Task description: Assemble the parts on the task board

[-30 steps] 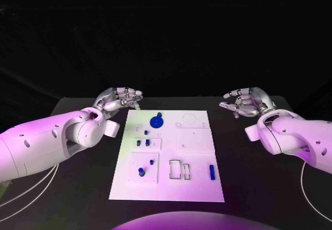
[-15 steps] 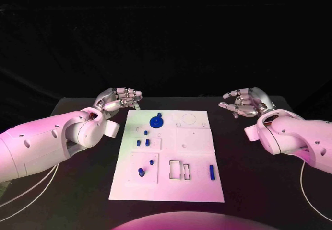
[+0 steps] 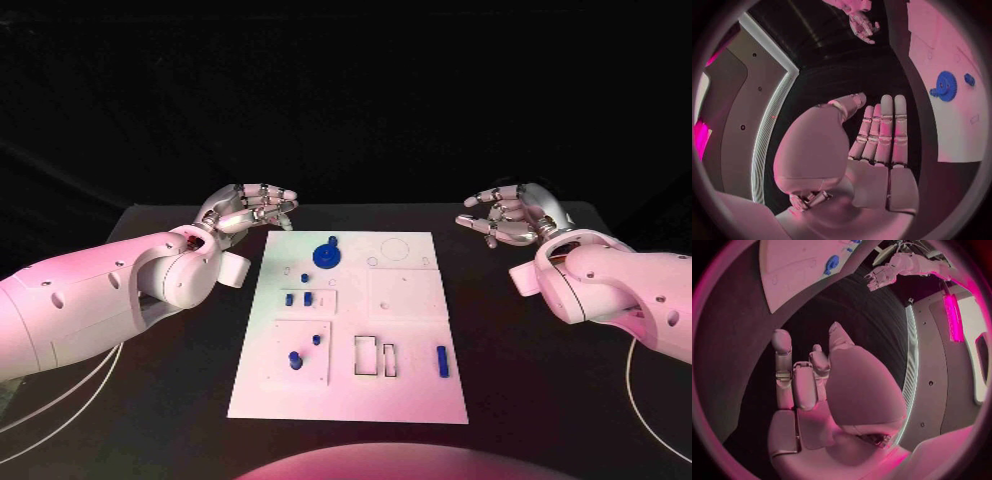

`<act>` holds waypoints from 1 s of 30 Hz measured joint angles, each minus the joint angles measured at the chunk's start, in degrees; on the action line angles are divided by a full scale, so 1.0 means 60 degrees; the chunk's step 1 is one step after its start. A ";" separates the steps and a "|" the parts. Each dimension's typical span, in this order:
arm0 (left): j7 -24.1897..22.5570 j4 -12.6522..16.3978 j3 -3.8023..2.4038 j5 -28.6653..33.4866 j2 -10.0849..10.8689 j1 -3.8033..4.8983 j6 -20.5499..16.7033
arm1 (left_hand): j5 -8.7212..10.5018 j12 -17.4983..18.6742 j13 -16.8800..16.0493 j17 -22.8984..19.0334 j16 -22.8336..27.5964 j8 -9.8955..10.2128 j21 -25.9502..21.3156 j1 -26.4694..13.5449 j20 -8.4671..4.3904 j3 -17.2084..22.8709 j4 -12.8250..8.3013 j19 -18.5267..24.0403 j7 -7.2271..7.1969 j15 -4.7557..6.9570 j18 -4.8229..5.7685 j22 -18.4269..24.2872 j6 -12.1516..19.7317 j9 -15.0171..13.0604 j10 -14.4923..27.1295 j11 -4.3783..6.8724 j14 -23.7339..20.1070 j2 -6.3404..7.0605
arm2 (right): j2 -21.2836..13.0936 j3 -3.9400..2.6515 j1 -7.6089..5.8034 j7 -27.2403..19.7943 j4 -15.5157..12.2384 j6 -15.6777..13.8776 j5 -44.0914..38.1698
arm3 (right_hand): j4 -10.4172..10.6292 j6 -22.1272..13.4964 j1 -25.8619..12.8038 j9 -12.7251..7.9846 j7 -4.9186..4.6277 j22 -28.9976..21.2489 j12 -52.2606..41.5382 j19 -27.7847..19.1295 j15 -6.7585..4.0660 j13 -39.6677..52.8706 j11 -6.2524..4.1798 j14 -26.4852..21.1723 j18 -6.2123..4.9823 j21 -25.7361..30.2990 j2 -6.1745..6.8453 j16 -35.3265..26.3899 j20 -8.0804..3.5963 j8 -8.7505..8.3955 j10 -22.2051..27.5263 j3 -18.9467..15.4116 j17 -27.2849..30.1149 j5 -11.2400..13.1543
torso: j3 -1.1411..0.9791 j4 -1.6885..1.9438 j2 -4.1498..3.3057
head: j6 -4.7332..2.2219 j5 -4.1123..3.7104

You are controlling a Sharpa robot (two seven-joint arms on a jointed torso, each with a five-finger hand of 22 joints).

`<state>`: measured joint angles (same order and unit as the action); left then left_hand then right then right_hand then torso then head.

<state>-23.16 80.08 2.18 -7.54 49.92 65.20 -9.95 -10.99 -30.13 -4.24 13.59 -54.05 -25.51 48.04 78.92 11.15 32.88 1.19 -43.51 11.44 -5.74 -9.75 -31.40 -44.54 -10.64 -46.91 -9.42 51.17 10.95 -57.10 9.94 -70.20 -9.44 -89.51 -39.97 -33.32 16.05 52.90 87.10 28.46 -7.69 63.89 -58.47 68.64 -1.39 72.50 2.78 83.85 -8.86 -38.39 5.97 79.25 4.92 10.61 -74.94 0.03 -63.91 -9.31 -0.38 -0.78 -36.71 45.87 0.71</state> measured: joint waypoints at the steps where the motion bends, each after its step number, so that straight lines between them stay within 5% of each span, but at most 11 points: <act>1: 0.0000 0.0000 0.0000 0.0001 0.0000 0.0000 0.0000 | 0.0000 0.0000 0.0000 0.0000 0.0000 0.0000 0.0000 0.0000 0.0000 0.0000 0.0000 0.0000 0.0000 0.0000 -0.0001 0.0000 0.0000 0.0000 0.0000 0.0000 0.0000 0.0000 | 0.0002 0.0000 0.0000 0.0001 0.0001 0.0002 -0.0003 | 0.0000 0.0000 0.0000 0.0000 0.0000 0.0000 -0.0001 0.0000 0.0000 0.0000 0.0000 0.0000 0.0001 0.0000 0.0000 0.0000 0.0000 0.0000 0.0000 0.0000 0.0000 0.0000 | 0.0000 0.0000 0.0000 | 0.0000 0.0001; 30: -0.0005 -0.0024 -0.0002 0.0020 0.0001 0.0000 0.0004 | 0.0000 0.0001 0.0013 -0.0012 0.0045 0.0001 -0.0034 0.0000 0.0000 0.0000 0.0000 0.0000 0.0000 0.0000 -0.0001 0.0013 0.0000 0.0004 0.0000 0.0000 0.0000 0.0000 | 0.0123 0.0001 0.0000 0.0457 0.0039 0.0383 -0.0519 | 0.0054 0.0000 -0.0055 -0.0055 0.0000 -0.0045 0.0120 0.0072 0.0000 0.0000 0.0008 0.0000 0.0000 0.0103 0.0055 -0.0037 0.0000 -0.0053 -0.0004 -0.0054 -0.0101 0.0000 | 0.0006 0.0000 0.0001 | -0.0034 0.0016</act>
<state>-23.19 79.94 2.17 -7.42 49.92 65.20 -9.92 -10.99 -30.12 -4.16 13.52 -53.78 -25.51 47.83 78.92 11.15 32.88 1.19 -43.51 11.44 -5.75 -9.75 -31.32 -44.54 -10.62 -46.91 -9.42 51.17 10.95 -56.36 9.95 -70.20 -6.70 -89.28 -37.67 -36.43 16.37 52.89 86.76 28.13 -7.69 63.62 -57.75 69.07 -1.40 72.50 2.82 83.85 -8.86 -37.77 6.30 79.03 4.92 10.29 -74.96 -0.30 -64.52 -9.31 -0.34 -0.78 -36.71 45.67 0.81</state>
